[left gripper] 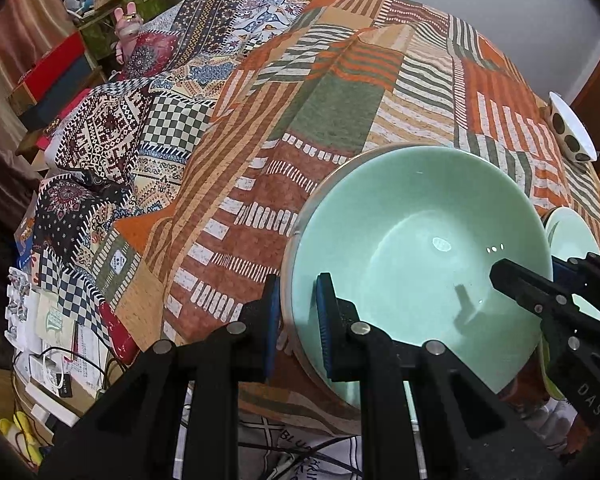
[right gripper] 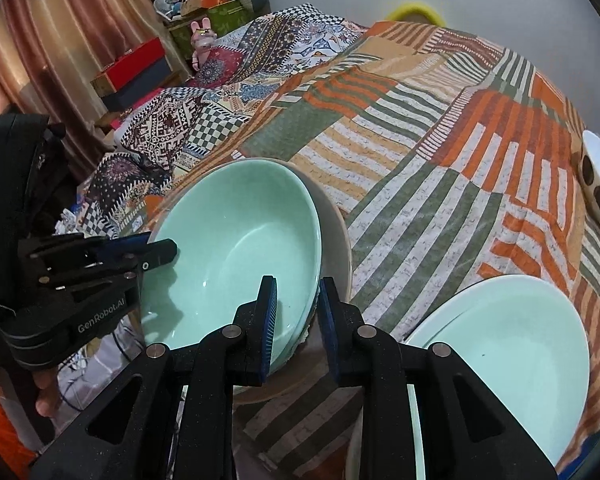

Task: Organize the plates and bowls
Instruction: 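Lower the mint green bowl into the mauve-pink bowl and open both grippers, then move both grippers to the white spotted bowl and grasp its rim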

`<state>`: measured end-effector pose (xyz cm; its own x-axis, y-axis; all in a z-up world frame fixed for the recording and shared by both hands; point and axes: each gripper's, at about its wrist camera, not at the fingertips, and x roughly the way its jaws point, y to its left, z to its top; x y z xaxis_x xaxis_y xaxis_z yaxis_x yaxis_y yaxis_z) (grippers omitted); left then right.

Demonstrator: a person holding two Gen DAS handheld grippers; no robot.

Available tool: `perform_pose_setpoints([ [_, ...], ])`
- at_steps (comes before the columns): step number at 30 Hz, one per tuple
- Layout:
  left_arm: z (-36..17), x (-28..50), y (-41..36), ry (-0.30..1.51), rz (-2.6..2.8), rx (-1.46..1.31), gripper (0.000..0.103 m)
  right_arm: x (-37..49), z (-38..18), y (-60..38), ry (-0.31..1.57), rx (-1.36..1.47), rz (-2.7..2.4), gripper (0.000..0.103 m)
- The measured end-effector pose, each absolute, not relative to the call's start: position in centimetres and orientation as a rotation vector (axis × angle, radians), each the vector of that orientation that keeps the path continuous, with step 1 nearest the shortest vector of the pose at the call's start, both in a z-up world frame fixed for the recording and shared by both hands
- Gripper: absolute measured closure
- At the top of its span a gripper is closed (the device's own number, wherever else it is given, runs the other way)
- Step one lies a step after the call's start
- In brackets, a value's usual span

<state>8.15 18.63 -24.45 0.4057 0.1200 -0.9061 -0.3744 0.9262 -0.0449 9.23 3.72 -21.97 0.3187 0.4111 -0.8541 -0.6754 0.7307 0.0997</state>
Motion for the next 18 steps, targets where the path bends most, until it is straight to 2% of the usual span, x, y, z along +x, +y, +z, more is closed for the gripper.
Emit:
perform_pose_setpoints([
  [9, -21.4, 7.9, 18.6, 1.053, 0.326, -0.257, 0.086, 9.6, -20.7, 2.3, 1.015, -0.236, 0.737, 0.081],
  [14, -17.9, 8.2, 17.7, 0.976, 0.291, -0.261, 0.086, 10.1, -17.8, 0.2, 0.926, -0.199, 0.704, 0.067],
  [18, -15.9, 9.1, 16.4, 0.936, 0.221, -0.282, 0.085, 11.3, -16.1, -3.4, 0.882, -0.155, 0.643, 0.064],
])
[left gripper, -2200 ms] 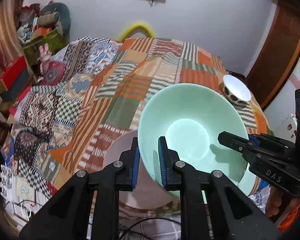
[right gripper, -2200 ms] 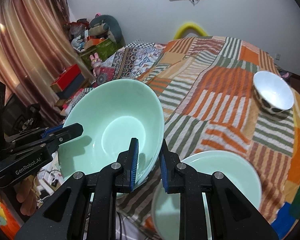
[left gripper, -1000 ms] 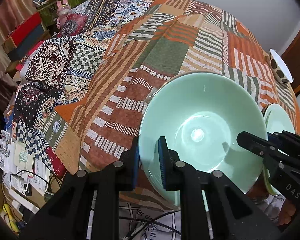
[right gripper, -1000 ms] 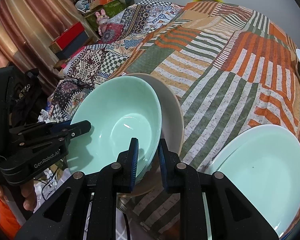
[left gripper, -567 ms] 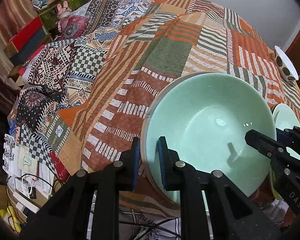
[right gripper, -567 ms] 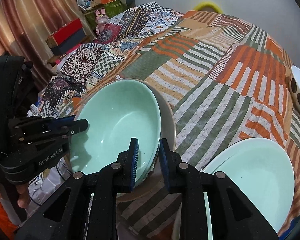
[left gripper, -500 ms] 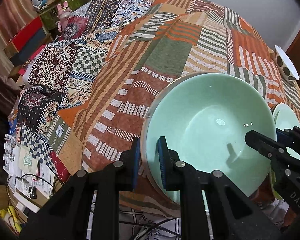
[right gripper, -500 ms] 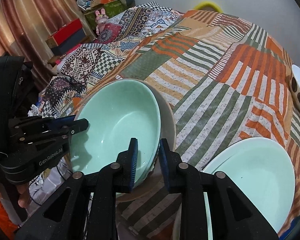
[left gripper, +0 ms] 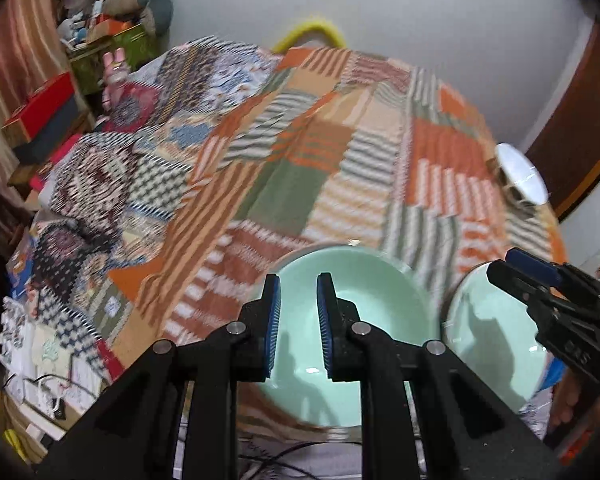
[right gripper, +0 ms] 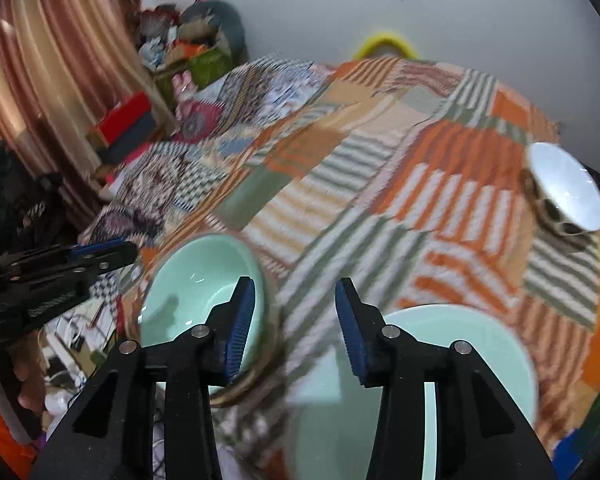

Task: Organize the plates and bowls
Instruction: 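Move both grippers to the white spotted bowl and grasp its rim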

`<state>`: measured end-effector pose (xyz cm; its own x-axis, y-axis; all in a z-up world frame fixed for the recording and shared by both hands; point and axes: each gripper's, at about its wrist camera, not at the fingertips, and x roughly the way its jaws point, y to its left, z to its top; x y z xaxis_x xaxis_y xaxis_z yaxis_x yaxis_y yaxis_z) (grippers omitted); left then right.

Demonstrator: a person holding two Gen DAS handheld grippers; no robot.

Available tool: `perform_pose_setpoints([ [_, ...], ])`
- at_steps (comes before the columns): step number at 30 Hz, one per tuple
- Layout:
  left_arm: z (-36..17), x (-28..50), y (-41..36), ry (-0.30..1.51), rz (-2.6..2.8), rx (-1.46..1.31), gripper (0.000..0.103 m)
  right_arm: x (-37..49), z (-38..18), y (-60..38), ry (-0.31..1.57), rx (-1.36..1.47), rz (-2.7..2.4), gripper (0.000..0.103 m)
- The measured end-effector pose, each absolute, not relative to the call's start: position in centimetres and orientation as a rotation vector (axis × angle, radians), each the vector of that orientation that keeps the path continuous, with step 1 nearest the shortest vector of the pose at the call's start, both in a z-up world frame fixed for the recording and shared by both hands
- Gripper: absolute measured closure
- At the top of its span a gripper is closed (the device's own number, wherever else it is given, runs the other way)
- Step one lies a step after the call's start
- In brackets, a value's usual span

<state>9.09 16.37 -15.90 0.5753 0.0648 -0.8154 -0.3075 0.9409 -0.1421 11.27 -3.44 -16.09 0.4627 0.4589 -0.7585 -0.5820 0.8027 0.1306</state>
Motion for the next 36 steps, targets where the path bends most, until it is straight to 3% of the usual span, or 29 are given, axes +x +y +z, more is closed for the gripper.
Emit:
perform_pose_setpoints([
  [7, -14.6, 12.5, 12.4, 0.914, 0.141, -0.253, 0.066, 14.3, -15.0, -12.2, 0.863, -0.063, 0.468, 0.064],
  [18, -14.2, 20.3, 5.1, 0.935, 0.023, -0.203, 0.060, 20.8, -14.4, -24.4, 0.844, 0.123, 0.224, 0.055],
  [32, -16.5, 26.9, -0.1, 0.978, -0.053, -0.120, 0.060, 29.3, -18.4, -24.6, 0.917, 0.161, 0.192, 0.056],
  [36, -17.5, 27.7, -0.6, 1.001, -0.057, -0.108, 0.060, 30.1, -19.4, -24.4, 0.938, 0.183, 0.213, 0.068],
])
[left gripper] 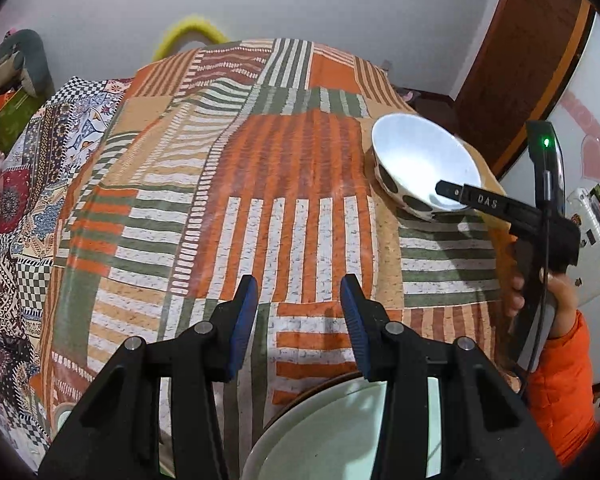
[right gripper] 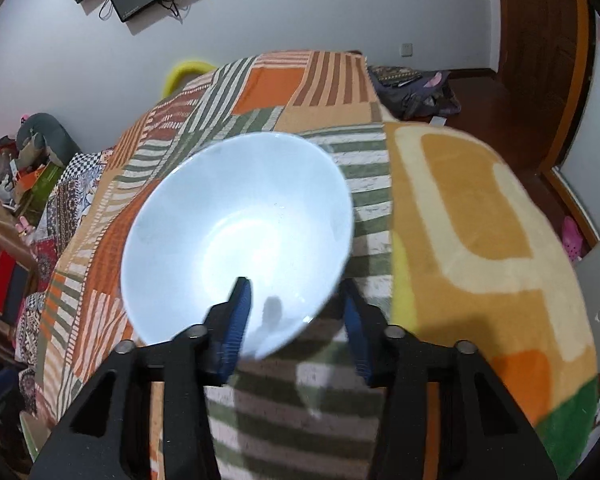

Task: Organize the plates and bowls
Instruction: 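Move both grippers to the white spotted bowl and grasp its rim, then lift the white spotted bowl and carry it toward the nested bowls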

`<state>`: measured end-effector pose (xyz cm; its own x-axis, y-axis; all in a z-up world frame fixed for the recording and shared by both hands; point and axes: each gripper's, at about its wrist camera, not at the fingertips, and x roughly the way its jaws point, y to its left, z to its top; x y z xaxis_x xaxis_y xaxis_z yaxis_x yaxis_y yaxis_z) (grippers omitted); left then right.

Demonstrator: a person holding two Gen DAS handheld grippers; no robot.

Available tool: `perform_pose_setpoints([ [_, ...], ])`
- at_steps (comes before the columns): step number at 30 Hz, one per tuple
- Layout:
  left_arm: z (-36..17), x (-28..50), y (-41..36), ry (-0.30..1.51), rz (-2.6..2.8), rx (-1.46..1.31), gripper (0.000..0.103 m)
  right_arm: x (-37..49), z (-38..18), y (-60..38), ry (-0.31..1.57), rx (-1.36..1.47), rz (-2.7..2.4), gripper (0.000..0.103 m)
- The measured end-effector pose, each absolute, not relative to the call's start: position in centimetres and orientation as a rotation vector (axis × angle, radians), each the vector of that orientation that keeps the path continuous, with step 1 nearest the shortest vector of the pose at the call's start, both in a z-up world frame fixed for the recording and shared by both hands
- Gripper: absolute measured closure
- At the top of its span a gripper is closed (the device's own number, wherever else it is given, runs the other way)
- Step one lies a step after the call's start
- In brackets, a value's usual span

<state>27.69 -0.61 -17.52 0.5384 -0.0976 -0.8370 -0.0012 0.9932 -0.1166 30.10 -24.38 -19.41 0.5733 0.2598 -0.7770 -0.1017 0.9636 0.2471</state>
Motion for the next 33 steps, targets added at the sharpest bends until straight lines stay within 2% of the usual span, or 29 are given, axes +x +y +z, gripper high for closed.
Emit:
perform_pose_setpoints([
  [9, -19.3, 29.2, -1.8, 1.051, -0.074, -0.128, 0.060, 29.1, -19.1, -24.4, 0.938, 0.138, 0.267, 0.075],
  [21, -18.7, 33.3, -5.0, 1.063, -0.106, -0.105, 0.060, 25.0, -18.4, -25.0, 0.962, 0.149, 0.393, 0.076],
  [33, -22.2, 37.4, -8.5, 1.122, -0.118, -0.018, 0.062, 24.9, -18.3, -25.3, 0.954, 0.113, 0.397, 0.076],
])
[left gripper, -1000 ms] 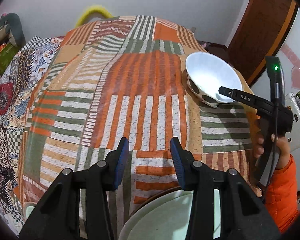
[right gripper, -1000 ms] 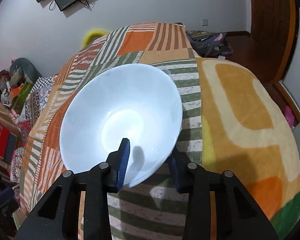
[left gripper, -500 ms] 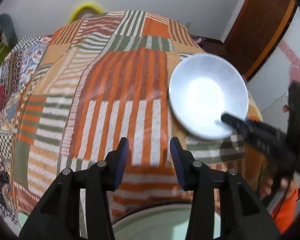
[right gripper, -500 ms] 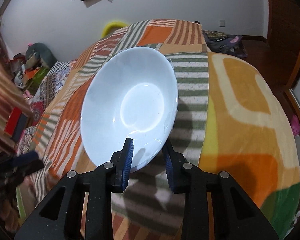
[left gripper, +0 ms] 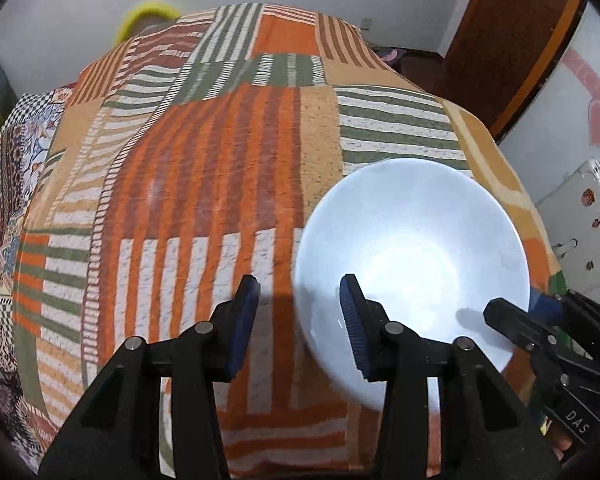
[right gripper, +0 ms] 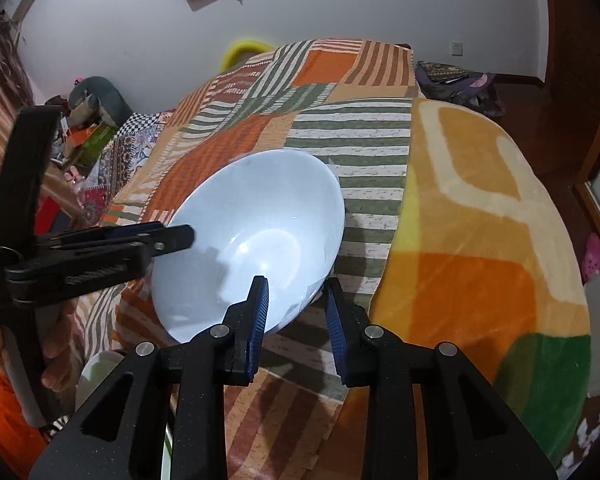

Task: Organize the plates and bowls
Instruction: 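Lift the white spotted bowl and carry it toward the nested bowls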

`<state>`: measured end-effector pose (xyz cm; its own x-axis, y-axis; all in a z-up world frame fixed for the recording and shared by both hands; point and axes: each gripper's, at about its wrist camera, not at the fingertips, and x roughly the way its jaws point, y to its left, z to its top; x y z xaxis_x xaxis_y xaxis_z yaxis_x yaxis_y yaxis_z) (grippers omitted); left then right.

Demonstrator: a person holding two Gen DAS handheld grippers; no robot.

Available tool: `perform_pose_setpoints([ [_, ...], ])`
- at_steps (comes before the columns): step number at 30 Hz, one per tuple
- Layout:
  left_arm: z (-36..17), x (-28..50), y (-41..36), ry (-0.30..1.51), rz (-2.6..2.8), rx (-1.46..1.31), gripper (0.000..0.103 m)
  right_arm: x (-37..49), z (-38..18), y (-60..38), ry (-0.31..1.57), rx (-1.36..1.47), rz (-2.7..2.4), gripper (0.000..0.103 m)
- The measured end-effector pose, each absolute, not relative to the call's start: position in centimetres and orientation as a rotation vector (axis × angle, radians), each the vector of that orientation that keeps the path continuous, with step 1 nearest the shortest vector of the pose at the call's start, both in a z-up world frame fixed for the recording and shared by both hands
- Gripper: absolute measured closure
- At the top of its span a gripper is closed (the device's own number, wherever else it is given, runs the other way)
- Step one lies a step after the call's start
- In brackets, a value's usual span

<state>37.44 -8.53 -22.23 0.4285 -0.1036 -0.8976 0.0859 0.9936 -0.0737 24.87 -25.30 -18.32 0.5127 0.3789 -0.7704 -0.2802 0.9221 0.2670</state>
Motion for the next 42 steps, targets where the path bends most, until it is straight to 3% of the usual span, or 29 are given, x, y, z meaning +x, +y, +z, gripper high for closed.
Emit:
perform_pose_setpoints([
  [4, -22.4, 37.8, -9.3, 1.122, -0.144, -0.010, 0.078, 25.7, -18.5, -25.3, 0.941, 0.123, 0.364, 0.076],
  [13, -21.4, 36.4, -8.4, 1.118, -0.148, -0.047, 0.080, 25.3, -18.1, -24.8, 0.938, 0.146, 0.365, 0.076],
  [42, -8.9, 19.7, -1.2, 0.846, -0.110, -0.111, 0.080, 15.4, -9.8, -18.6, 0.748, 0.130, 0.487, 0.076],
])
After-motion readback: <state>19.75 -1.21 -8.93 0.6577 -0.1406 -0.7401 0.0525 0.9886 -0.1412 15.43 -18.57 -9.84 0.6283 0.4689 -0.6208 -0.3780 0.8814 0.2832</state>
